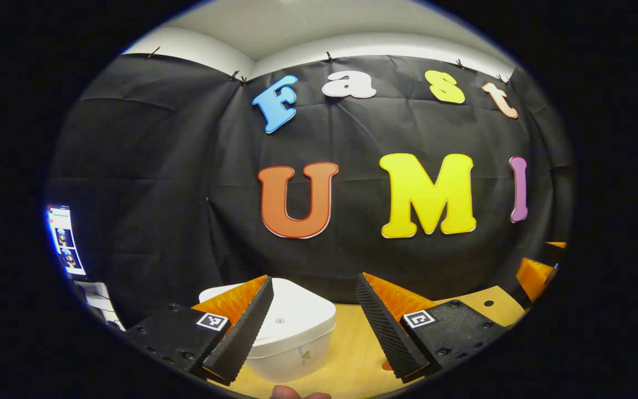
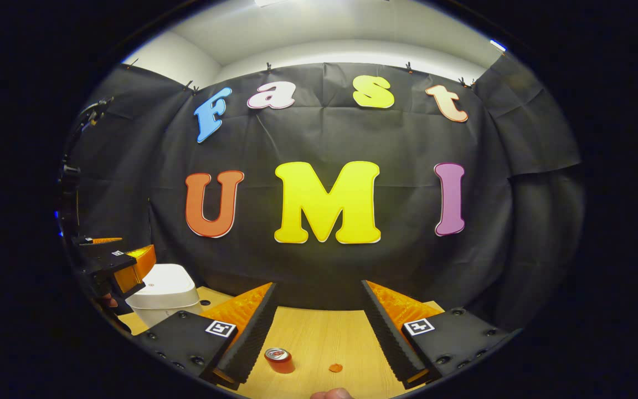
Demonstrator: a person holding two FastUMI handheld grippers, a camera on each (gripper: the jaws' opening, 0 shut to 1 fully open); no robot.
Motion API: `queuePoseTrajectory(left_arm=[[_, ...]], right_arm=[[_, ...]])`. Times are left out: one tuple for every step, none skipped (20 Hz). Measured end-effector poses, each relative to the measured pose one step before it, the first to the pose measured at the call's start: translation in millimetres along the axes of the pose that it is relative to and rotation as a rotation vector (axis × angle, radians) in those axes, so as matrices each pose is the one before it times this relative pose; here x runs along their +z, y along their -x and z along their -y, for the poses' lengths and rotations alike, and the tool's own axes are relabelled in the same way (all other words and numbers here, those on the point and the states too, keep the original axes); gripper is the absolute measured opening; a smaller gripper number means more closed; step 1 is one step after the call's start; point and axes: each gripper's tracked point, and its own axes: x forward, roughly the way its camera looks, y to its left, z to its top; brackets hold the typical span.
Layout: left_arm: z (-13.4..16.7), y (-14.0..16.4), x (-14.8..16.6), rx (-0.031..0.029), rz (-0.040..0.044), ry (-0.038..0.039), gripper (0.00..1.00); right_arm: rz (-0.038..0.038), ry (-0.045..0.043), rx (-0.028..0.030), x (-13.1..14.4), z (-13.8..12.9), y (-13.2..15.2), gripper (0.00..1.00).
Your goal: Press the lid of the desktop garbage bin to open it, pick up the crumpled paper on the desktop and throw it into the bin, then pick up the pop can on the desktop and drop it into the bin, and finally close the garbage bin lid.
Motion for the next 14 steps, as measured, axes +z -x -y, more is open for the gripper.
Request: queuePoseTrajectory(left_arm=[[-10.10, -4.80, -1.36, 0.02587, -0.00534, 0.00197, 0.99], [-10.55, -4.93, -0.83, 0.02584, -0.00576, 0.00306, 0.99], [-6.97, -5.42, -2.26, 0.02066, -0.01108, 0.00347, 0.99], [-7.38, -5.00, -4.33, 0.01972, -0.01309, 0.00169, 0.99], [-5.93, -3.66, -4.72, 0.01432, -0.01057, 0.00096, 0.99], [-0.88, -6.31, -2.94, 0.01093, -0.01189, -0.00087, 0.99], [-0.64, -5.29, -4.29, 0.00863, -0.01347, -0.00119, 0.98], [-0.51, -4.03, -6.51, 0.00360, -0.01654, 0.00029, 0.98], [1.10, -3.83, -5.45, 0.00355, -0.01602, 0.00107, 0.95], [-2.21, -2.12, -5.93, 0.00352, -0.01543, 0.00207, 0.94], [-1.99, -3.04, -4.58, 0.00526, -0.01135, 0.00162, 0.89], [-2.35, -2.67, -4.26, 0.00615, -0.01176, -0.00195, 0.86], [0.06, -2.36, -3.18, 0.00409, -0.01099, -0.00346, 0.80], [3.00, -3.78, -3.35, 0.00114, -0.01101, -0.00261, 0.76]], right_arm=[[-0.00239, 0.01422, 0.01143, -0.98, -1.98, -0.49, 0.94], [-0.00131, 0.00888, 0.00911, -2.00, -0.72, -1.02, 0.94], [-0.00046, 0.00032, 0.00402, 0.96, 0.11, -1.01, 0.94], [0.00079, -0.00304, 0.00116, -0.53, 1.13, 0.65, 0.94], [-0.00026, -0.00137, -0.00355, 0.10, 1.99, -1.17, 0.93], [-0.00070, 0.00122, -0.00142, -0.67, 1.07, -0.52, 0.94], [-0.00093, 0.00360, -0.00195, 0.32, 1.19, -0.78, 0.94], [-0.00298, 0.00277, -0.00399, -2.29, 2.91, -1.54, 0.93], [-0.00440, -0.00063, -0.00349, -0.95, 1.91, -0.38, 0.93], [-0.00581, -0.00093, -0.00451, -2.34, 2.14, -1.29, 0.93], [-0.00417, 0.00061, -0.00457, -0.46, 2.34, 0.15, 0.93], [-0.00193, 0.00254, -0.00355, -0.95, 2.49, 0.22, 0.93], [-0.00189, 0.00457, -0.00455, -0.41, 2.50, -0.22, 0.93], [-0.00348, 0.00294, -0.00447, -2.01, 2.42, -0.40, 0.93]])
